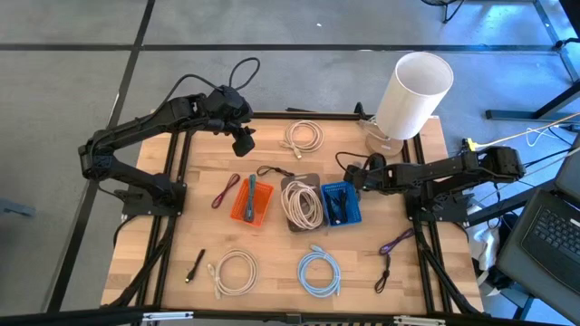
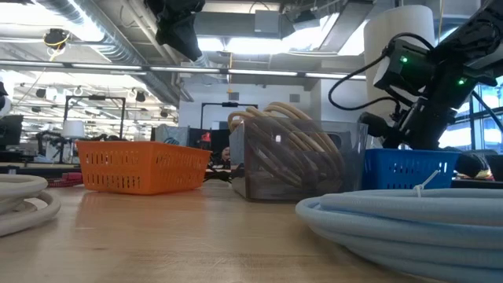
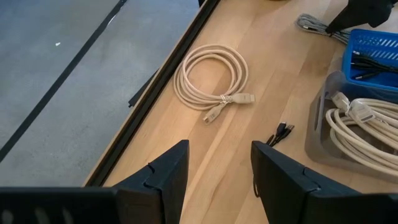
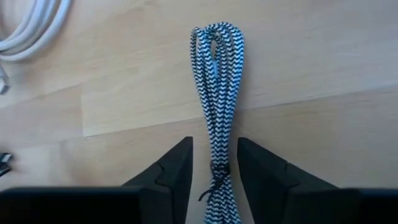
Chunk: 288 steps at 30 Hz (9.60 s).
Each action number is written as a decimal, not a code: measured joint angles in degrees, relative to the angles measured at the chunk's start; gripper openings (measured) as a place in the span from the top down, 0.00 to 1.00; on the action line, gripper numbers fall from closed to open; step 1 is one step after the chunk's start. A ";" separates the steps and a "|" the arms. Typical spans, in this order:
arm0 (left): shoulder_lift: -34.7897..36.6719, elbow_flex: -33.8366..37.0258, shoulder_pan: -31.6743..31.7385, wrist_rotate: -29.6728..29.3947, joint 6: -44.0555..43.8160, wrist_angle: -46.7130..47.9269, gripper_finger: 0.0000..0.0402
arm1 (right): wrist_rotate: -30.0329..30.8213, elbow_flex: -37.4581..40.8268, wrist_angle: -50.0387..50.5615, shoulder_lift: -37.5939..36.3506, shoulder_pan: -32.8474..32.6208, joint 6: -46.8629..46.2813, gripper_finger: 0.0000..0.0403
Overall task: Pick & Place USB Port
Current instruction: Put the black and white charger cable into the orange bin, then put the light brown HDMI cable into the black bin
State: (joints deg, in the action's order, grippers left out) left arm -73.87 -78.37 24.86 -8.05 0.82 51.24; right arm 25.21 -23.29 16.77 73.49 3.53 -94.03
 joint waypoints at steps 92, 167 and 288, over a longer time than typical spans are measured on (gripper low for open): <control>-0.02 0.00 0.00 0.15 -1.55 -0.24 0.59 | -3.99 -0.42 7.81 -2.16 -0.02 1.49 0.96; -26.25 -16.35 -8.33 39.29 -18.32 -73.40 0.96 | -1.79 -49.05 0.33 -12.04 -9.11 67.70 0.97; 13.42 23.39 -34.11 16.48 -44.12 -7.52 0.64 | 9.73 -49.05 37.49 -25.24 -9.07 59.13 0.59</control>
State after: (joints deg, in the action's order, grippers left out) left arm -60.45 -54.98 -9.25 8.43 -43.30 43.72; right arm 34.94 -72.34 54.26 48.25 -5.54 -34.90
